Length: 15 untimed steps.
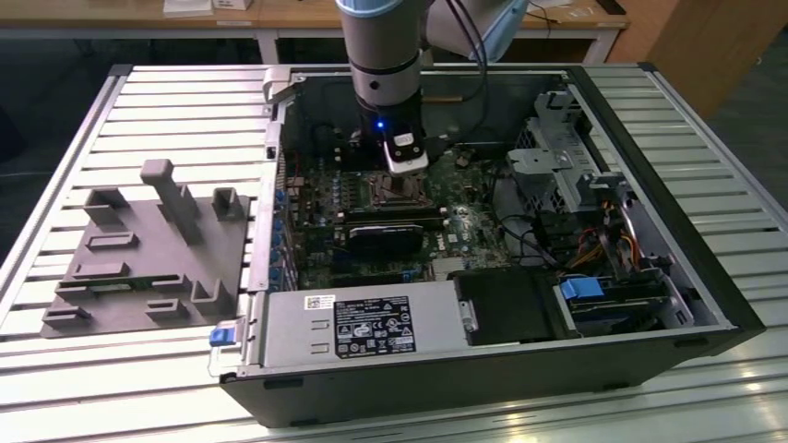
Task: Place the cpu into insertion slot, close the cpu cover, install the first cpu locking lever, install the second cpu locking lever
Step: 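Install the first cpu locking lever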
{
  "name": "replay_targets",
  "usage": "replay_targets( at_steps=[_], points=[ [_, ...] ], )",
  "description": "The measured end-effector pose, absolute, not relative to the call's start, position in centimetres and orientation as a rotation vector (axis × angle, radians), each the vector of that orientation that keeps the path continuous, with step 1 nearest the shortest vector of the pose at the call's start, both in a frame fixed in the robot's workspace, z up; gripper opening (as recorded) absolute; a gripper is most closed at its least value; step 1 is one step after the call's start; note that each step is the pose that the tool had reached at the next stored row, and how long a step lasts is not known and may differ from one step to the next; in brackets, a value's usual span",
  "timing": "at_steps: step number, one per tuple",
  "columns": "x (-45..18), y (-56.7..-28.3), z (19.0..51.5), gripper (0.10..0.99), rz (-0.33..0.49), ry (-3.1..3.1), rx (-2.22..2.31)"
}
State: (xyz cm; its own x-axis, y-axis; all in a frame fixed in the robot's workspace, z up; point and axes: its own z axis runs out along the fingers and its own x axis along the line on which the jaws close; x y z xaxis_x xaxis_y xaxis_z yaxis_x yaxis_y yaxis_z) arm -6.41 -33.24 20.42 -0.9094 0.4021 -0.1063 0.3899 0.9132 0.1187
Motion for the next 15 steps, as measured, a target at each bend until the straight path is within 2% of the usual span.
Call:
replay_targets(
  at_steps=[15],
  points=[
    [-6.4,-33.3,21.9,0.106,0.139,2.946,0.591]
  ],
)
